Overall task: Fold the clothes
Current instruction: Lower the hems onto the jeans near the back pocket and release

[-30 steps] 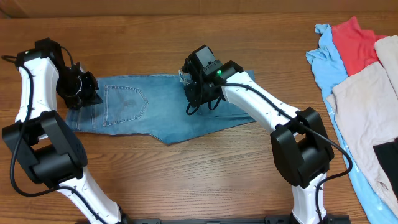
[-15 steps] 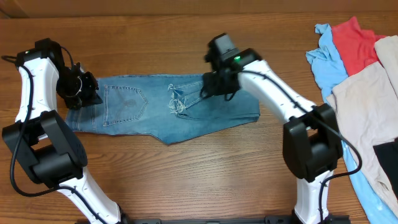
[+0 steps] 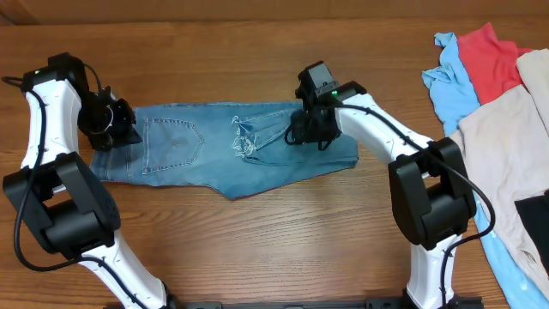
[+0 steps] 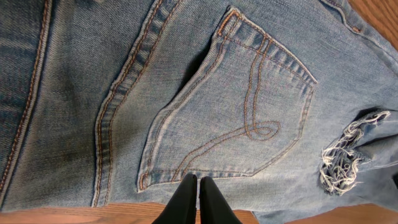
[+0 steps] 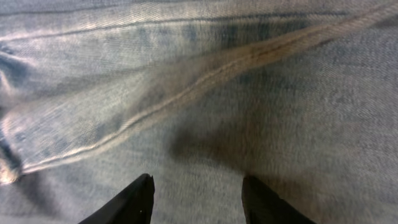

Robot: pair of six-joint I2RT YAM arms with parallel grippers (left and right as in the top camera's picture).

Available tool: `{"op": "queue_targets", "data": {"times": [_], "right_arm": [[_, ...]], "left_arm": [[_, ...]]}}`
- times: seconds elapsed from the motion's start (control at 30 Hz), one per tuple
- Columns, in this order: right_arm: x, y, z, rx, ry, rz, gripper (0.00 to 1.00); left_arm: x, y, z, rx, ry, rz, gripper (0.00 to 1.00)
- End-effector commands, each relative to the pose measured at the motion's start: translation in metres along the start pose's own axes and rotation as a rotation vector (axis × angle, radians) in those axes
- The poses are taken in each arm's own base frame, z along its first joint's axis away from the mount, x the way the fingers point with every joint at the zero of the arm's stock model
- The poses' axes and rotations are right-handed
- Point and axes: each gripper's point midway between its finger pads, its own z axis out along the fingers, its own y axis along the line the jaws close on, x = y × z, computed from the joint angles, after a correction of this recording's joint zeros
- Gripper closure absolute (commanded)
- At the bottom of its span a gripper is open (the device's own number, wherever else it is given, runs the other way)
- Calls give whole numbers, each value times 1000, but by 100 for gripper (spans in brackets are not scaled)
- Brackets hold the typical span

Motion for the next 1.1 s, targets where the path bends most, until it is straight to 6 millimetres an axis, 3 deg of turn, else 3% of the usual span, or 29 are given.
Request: {"op": "queue_targets", "data": {"times": [0.0, 0.13, 0.3, 0.43, 0.63, 0.73, 0.87, 1.07], "right_arm": [[-5, 1, 1, -11, -42, -1, 48], [-19, 12, 1, -70, -100, -16, 40], [-36, 26, -2, -110, -173, -43, 40], [-36, 49, -3, -177, -185, -83, 39], [-51, 91, -10, -274, -282, -164, 27], [-59, 95, -14, -287, -321, -173, 26], [-55, 85, -15, -270, -291, -151, 25], [-48, 67, -44, -244, -261, -109, 25]], "left_arm": [[-4, -4, -3, 2, -13, 15, 92], [-4, -4, -3, 2, -13, 15, 92], [-3, -4, -3, 1, -10, 14, 92], [-3, -4, -3, 1, -10, 14, 92], [-2, -4, -3, 0, -6, 13, 92], [-1, -4, -3, 0, -1, 11, 92], [1, -4, -3, -1, 4, 13, 92], [0, -4, -3, -2, 3, 13, 91]]}}
